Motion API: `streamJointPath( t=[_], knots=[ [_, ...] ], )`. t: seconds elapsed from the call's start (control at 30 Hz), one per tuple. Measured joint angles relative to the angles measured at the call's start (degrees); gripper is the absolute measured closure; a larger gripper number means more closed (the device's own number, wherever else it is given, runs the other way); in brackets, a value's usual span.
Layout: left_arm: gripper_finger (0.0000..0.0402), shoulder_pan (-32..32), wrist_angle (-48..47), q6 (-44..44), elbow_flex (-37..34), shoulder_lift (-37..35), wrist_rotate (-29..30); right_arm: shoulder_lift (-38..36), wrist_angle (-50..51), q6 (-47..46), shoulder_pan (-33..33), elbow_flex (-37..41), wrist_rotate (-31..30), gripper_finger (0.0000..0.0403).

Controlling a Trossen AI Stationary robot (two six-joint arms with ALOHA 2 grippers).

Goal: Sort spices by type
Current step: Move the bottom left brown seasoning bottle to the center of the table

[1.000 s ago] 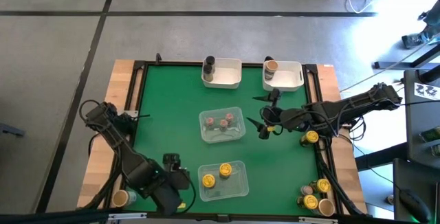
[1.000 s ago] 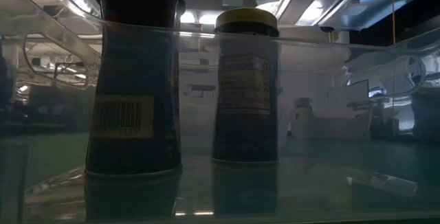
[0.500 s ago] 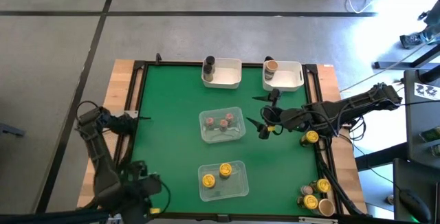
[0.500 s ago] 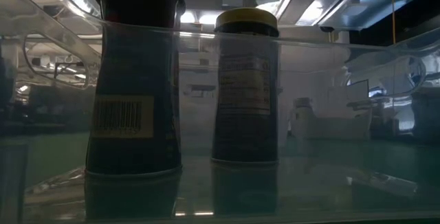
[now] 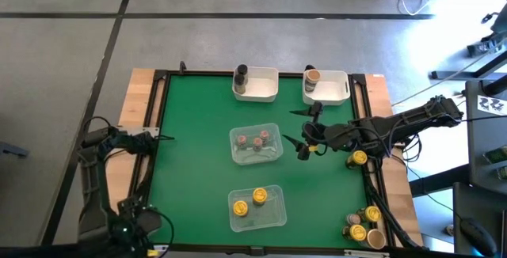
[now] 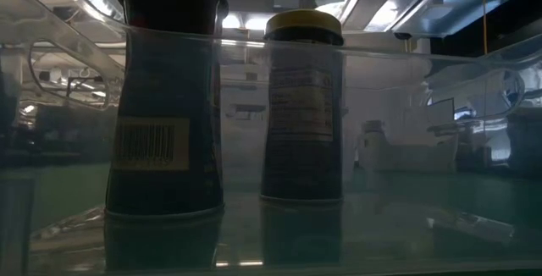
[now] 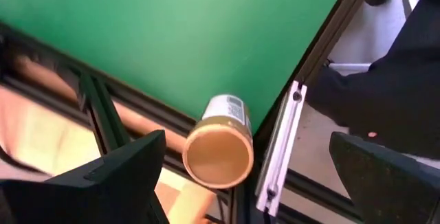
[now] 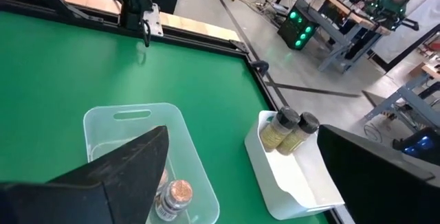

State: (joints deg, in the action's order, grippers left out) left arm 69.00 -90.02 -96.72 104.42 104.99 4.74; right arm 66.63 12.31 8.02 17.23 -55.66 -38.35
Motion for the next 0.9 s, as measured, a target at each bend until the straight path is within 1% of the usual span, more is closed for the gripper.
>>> streamJointPath(
  t=[0.07, 0.2, 0.27, 0.33, 0.4, 0.5, 0.6, 0.7, 0.8, 0.9],
  knots=[
    [0.0011, 0.1, 1.1, -3.8, 0.0, 0.0, -1.0, 0.0, -0.3, 0.0, 0.0, 0.0, 0.0, 0.0031],
    [0.0011, -0.5, 5.9, -10.8, 0.0, 0.0, -1.0, 0.0, -0.3, 0.5, 0.0, 0.0, 0.0, 0.0031],
    [0.0011, -0.7, 8.3, -12.0, 0.0, 0.0, -0.1, 0.0, -0.3, 0.9, 0.0, 0.0, 0.0, 0.0031],
    [0.0011, -0.7, 10.0, -12.3, 0.0, 0.0, 2.4, 0.0, -0.3, 0.9, 0.0, 0.0, 0.0, 0.0031],
    [0.0011, -1.1, 9.7, -12.6, 0.0, 0.0, 4.8, 0.0, -0.3, 0.9, 0.0, 0.0, 0.0, 0.0031],
    [0.0011, -1.8, 9.3, -12.4, 0.0, 0.0, 5.3, 0.0, -0.3, 0.9, 0.0, 0.0, 0.0, 0.0031],
    [0.0011, -2.1, 8.6, -10.7, 0.0, 0.3, 4.1, 0.0, -0.3, 0.6, 0.0, 0.0, 0.0, 0.0031],
    [0.0011, -1.3, 5.9, -8.0, 0.0, 1.6, 0.8, 0.0, -0.2, 0.6, 0.0, 0.0, 0.0, 0.0031],
    [0.0011, -0.5, 5.2, -5.1, 0.0, 3.0, -2.4, 0.0, -0.2, 0.5, 0.0, 0.0, 0.0, 0.0031],
    [0.0011, 0.2, 5.2, -4.8, 0.0, 3.9, -5.2, 0.0, -0.2, 0.4, 0.0, 0.0, 0.0, 0.0031]
  ],
)
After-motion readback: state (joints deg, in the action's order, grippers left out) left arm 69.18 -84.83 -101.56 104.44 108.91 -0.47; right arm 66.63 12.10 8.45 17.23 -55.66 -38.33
